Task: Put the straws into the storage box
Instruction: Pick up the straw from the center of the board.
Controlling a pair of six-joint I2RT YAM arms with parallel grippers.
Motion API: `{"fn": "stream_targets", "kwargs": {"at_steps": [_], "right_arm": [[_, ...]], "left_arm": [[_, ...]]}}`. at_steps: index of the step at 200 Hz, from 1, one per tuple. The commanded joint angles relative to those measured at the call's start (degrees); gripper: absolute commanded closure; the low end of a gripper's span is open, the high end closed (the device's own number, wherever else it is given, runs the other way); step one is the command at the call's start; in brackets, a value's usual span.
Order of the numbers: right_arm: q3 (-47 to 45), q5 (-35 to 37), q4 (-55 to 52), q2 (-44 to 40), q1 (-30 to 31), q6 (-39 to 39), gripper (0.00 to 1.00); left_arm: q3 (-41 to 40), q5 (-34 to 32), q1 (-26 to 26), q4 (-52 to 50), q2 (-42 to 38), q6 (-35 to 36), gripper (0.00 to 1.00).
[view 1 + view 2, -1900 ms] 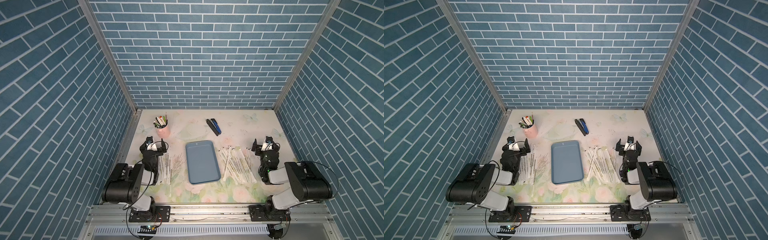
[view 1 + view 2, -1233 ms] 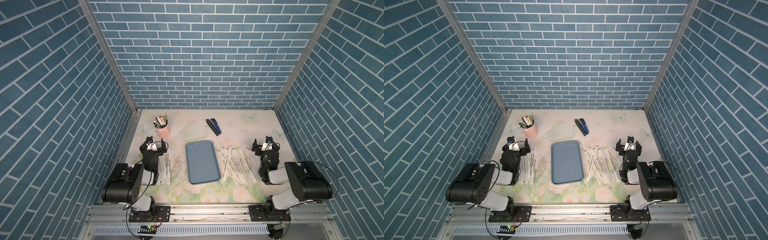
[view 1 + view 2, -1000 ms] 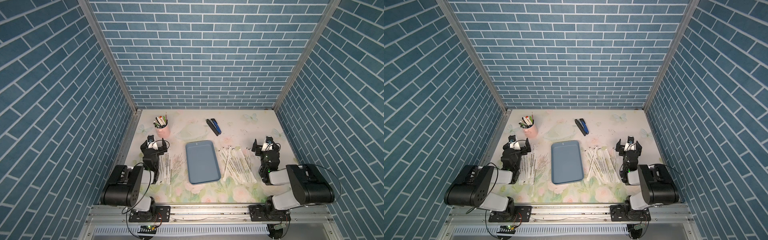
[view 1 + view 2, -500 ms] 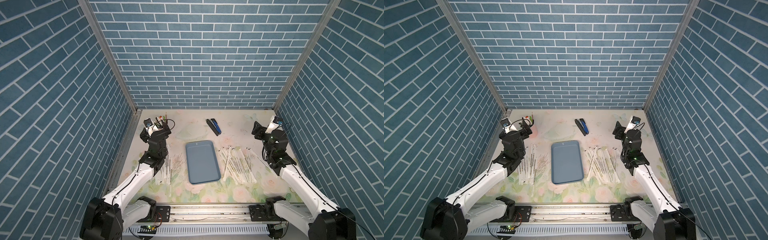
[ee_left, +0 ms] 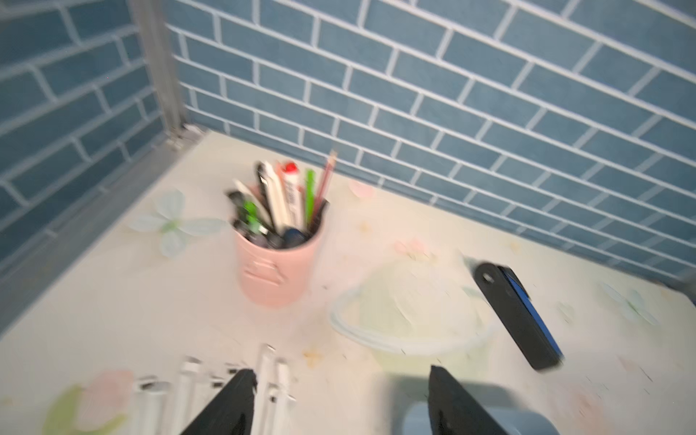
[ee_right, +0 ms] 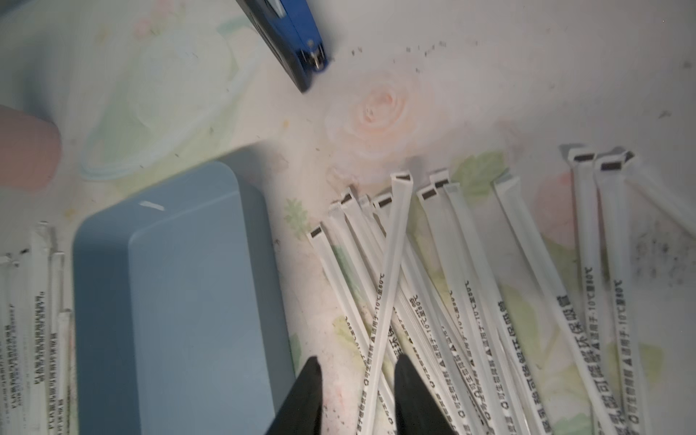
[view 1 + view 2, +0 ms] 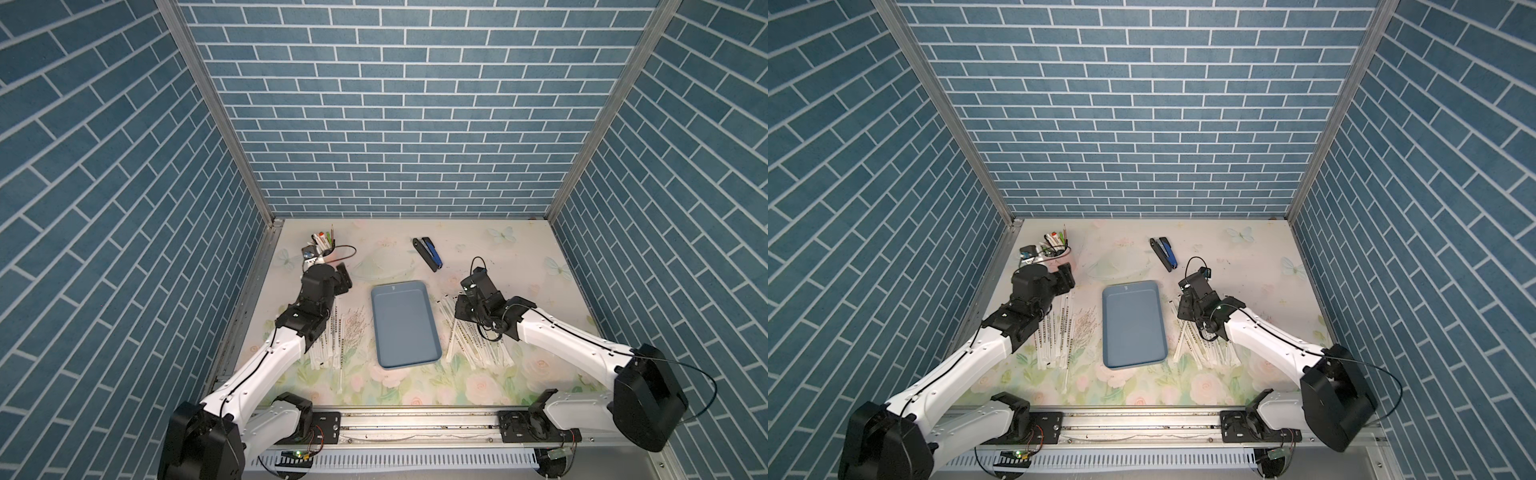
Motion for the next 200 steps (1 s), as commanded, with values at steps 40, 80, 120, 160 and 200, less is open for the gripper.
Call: {"fn": "stream_targets", "kwargs": {"at_steps": [40,80,120,160,200], "right_arm": [[3.1,-2.5,-2.0,7.1,0.8,3.4,0.73],[4.4,-2.6,-2.0,11.3,1.3,3.0,0.74],[5.1,-1.9,-2.2,13.8,1.3,2.7,0.78],[5.1,-1.3,-2.0,15.3,1.3,2.5,0.80],[5.0,-0.8,-1.6,17.2,1.4,1.8,0.82]], "left_arm": [[-4.3,9.9,-3.3,1.4,4.8,-4.6,0.25],[-4.7,12.9,-3.3,2.5,7.6,-3.8,0.35],[-5.0,14.8,-3.3,3.4,8.9,-3.4,0.45],[-5.5,15.3,-3.3,4.3,9.2,-3.4,0.45],[-5.8,15.6,-3.3,4.6,9.3,-3.6,0.48]]}}
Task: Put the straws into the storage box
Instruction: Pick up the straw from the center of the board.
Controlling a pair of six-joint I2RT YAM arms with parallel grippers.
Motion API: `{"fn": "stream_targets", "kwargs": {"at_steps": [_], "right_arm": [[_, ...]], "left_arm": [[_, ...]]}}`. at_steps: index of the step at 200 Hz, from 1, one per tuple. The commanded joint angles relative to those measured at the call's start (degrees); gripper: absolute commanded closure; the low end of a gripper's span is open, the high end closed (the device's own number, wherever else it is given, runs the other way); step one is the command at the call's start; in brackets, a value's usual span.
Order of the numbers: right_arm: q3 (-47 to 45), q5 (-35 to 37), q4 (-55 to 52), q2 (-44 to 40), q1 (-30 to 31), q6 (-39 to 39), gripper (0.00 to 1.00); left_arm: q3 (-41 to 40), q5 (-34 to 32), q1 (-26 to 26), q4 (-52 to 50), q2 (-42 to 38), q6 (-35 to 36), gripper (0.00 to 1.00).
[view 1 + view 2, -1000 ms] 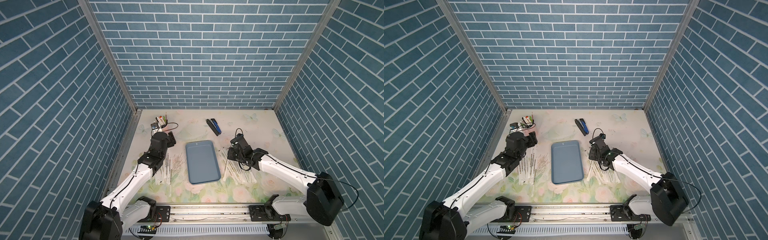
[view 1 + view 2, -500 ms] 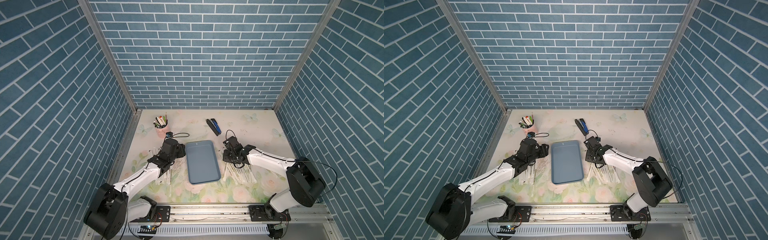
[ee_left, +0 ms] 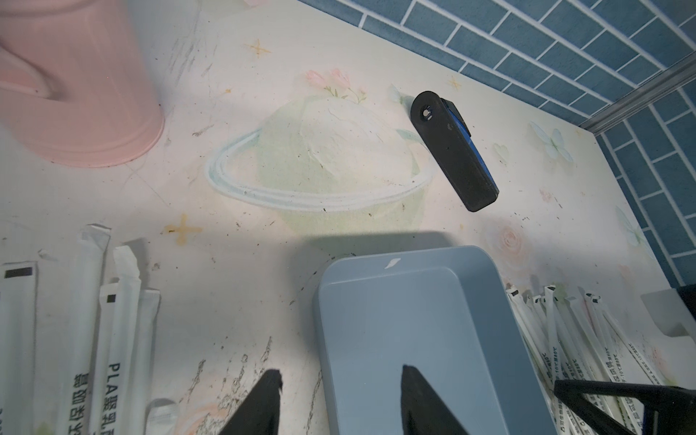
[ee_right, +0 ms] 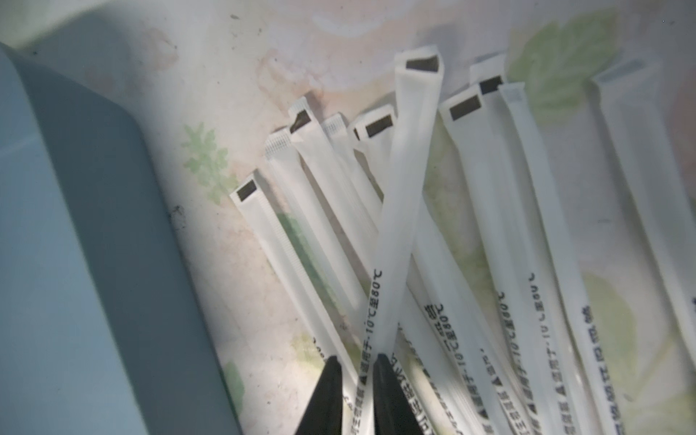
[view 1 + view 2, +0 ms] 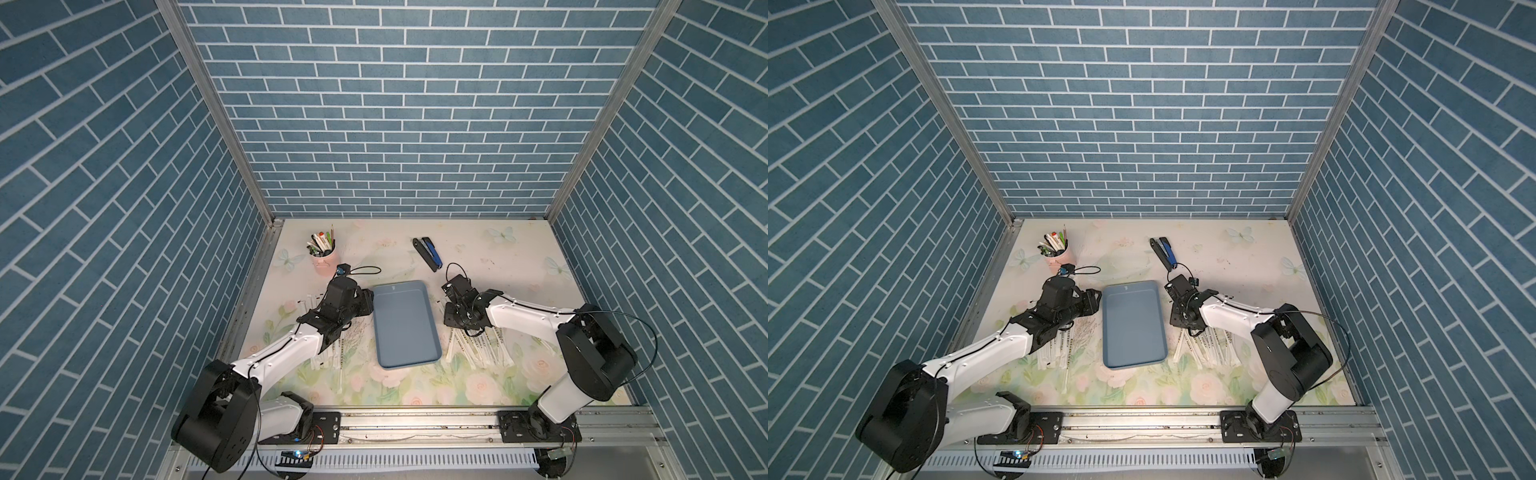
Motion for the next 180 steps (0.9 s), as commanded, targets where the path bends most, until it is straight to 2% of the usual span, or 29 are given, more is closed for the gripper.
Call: {"fn": "stream_targets", "kwargs": {"at_steps": [1,57,109,151,180], "right_arm": [[1.0,1.4,-1.0,1.7,0.3,0.2,0.82],[0.8,2.0,-1.0,2.2,0.3,-0.2,0.79],[0.6,2.1,-0.6,2.2,0.3,-0.8,0.91],[2.2,1.6,-3.5,-0.7,0.9,-2.4,0.91],[3.8,-2.6,-3.5,-3.9,1.9,-2.4,0.93]], "left_arm": [[-1.3,0.5,-0.1,0.8,0.5,0.3,0.48],[-1.2,0.7,-0.2,1.2,0.5,0.3,0.53],[-1.2,0.4,-0.1,1.2,0.3,0.3,0.55],[-1.2,0.4,0.0,0.9,-0.1,0.3,0.55],[-1.2,1.7,0.3,1.1,-0.6,0.1,0.56]]}}
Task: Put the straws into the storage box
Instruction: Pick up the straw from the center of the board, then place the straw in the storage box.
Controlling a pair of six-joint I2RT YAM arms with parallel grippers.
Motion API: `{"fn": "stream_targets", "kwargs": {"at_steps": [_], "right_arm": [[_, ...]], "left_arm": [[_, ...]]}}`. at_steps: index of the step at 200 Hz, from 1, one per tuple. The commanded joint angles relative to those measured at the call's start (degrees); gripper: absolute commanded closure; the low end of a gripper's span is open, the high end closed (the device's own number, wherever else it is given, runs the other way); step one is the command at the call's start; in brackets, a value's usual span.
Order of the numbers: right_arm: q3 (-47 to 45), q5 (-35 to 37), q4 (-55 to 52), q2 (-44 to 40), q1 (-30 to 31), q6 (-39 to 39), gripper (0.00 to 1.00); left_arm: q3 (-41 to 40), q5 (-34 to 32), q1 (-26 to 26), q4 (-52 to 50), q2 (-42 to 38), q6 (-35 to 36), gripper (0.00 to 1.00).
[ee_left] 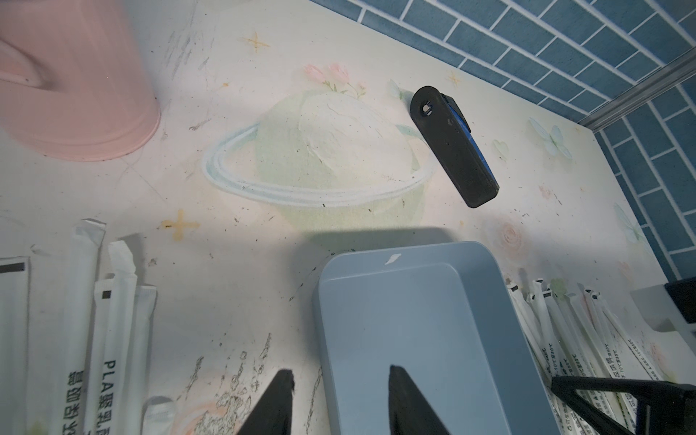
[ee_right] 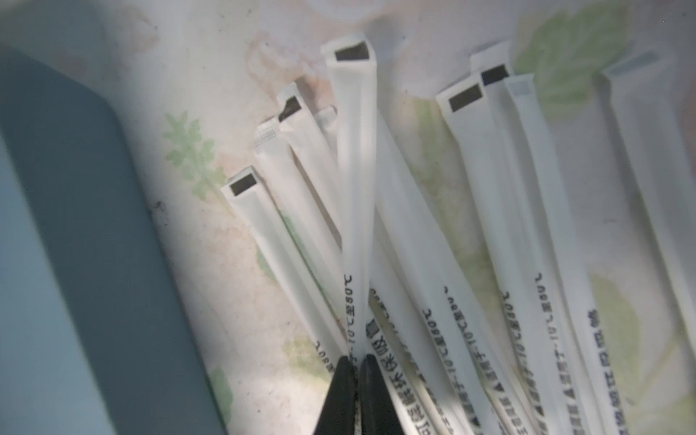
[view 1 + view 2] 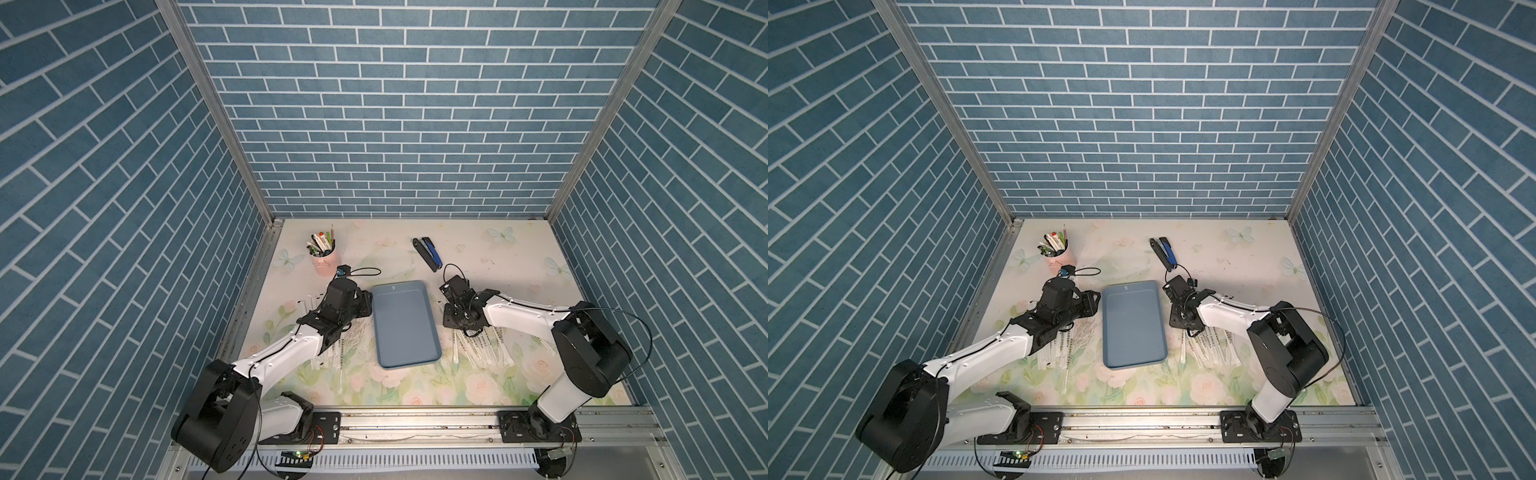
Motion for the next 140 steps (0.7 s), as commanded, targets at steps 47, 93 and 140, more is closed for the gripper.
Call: {"fn": "stream_targets", "kwargs": {"at_steps": [47,93,140], "right_arm": [[12.7,-7.1,1.0,-1.6,9.5,3.3,0.94],[19.2,-7.5,16.1,10.7,16.9,5.6,0.97],[18.8,-14.5,21.2,17.5,16.9,9.9,0.97]], "left_arm": [[1.7,0.5,5.8,-7.2,-6.2,-0.9,0.59],[2.6,-6.7,14.0,-18.0,-13.7,-1.1,0.62],[-0.3,-1.1,15.9,-16.2,-14.3,-2.2,0.61]]}}
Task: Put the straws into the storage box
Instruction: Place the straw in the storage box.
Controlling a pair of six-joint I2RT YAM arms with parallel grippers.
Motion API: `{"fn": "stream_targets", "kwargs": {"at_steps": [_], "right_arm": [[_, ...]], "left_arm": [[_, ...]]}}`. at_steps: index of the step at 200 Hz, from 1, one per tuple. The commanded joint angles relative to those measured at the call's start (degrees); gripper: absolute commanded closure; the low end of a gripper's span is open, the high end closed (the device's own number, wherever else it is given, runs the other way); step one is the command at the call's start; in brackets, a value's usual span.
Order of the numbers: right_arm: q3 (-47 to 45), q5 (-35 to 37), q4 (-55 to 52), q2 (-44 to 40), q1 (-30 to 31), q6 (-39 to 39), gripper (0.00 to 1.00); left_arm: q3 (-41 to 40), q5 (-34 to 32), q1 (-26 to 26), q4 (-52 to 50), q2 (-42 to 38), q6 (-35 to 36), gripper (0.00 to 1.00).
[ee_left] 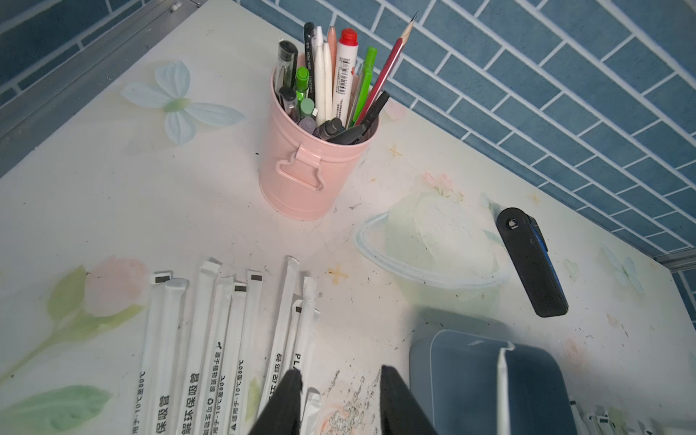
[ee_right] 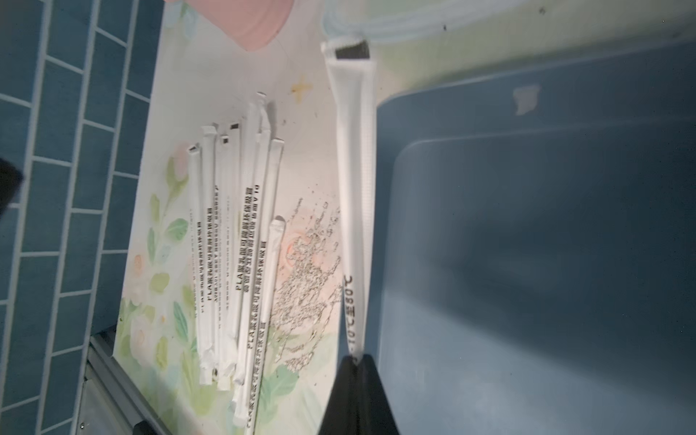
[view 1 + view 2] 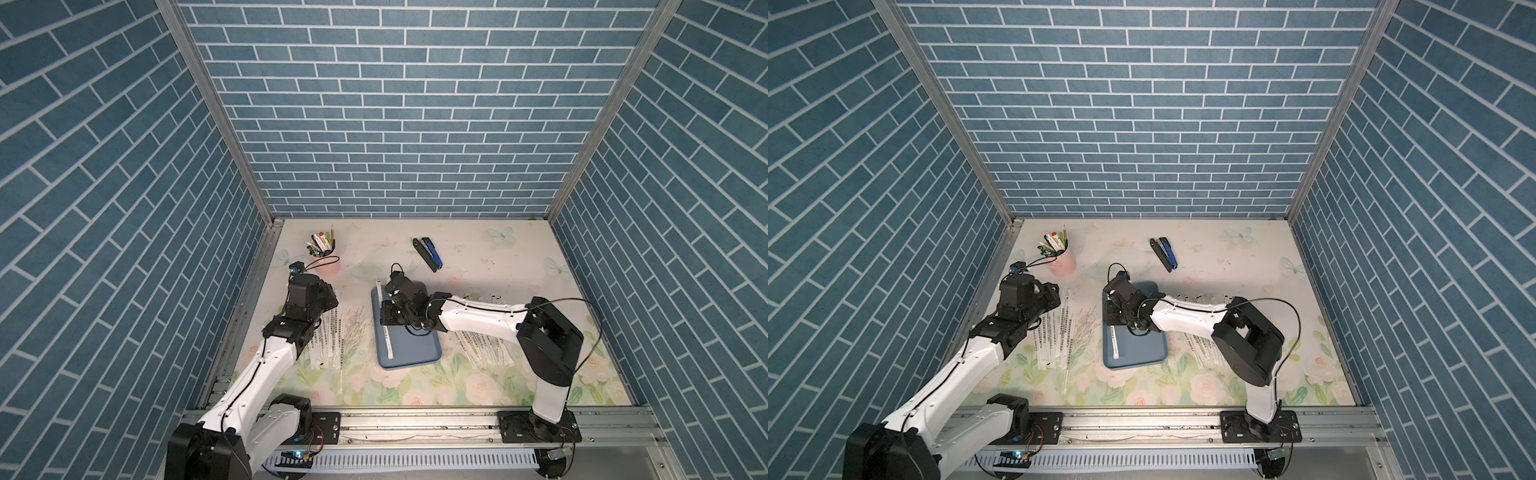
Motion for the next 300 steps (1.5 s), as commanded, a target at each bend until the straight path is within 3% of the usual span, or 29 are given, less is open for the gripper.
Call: {"fn": "stream_targets", "kwargs": {"at_steps": [1,91,170,207,242,300], "right_arm": [[-0.3,-5.0,4.0,2.0,-0.3,4.4,0.97],[1.2,-11.1,0.6,8.3,-1.0,7.5,0.96],[2.5,-8.7,-2.0,7.1,-1.5,6.1,0.77],[3.4,-8.6,-3.6,4.4,-2.2,5.0,0.70],[4.3,-4.8,-9.3,-0.3,-3.7,-0.7,0.69],[2.0,2.7,-13.4,-6.0,-6.3,-7.8,0.71]], "left_arm": [[-1.8,2.3,0.3,-1.3,-0.2,-0.8,0.62],[-3.4,5.7,0.2,0.2,-0.7,0.4,0.66],[-3.2,4.2,-0.4,-2.7,-1.2,-0.1,0.71],[-3.7,2.2,-3.9,-5.1,-1.0,-1.2,0.76],[-5.0,0.2,-8.3,-6.0,1.4,-4.4,0.82],[-7.5,2.4,-9.0,-4.7,8.0,-4.7,0.93]]}}
